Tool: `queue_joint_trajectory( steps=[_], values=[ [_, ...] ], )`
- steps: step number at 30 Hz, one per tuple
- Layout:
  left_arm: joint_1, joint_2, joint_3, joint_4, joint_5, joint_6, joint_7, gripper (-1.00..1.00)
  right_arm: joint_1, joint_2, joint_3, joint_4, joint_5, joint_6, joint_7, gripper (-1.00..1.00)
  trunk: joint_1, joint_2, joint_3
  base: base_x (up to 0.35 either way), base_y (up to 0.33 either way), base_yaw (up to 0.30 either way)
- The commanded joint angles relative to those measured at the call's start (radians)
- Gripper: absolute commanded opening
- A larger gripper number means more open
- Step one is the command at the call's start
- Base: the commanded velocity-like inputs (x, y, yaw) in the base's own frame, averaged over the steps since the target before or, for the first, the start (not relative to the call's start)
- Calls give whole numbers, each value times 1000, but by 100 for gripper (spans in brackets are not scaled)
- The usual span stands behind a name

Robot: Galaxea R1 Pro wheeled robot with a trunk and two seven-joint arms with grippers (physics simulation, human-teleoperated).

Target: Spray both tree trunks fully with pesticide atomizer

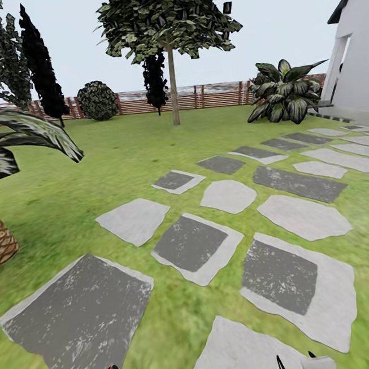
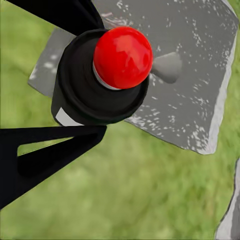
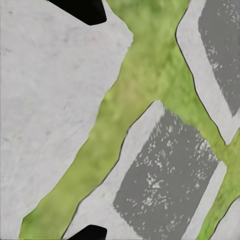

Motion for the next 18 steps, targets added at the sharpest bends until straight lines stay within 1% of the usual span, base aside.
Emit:
queue_joint_trajectory(
  steps=[1, 18],
  values=[
    [0, 0, 0, 0, 0, 0, 0, -100, 0, 0, 0, 0, 0, 0, 0, 100, 0, 0, 0, 339, 0, 0],
    [0, 0, 0, 0, 0, 0, 0, -100, 0, 0, 0, 0, 0, 0, 0, 100, 0, 0, 0, 339, 0, 0]
  ],
)
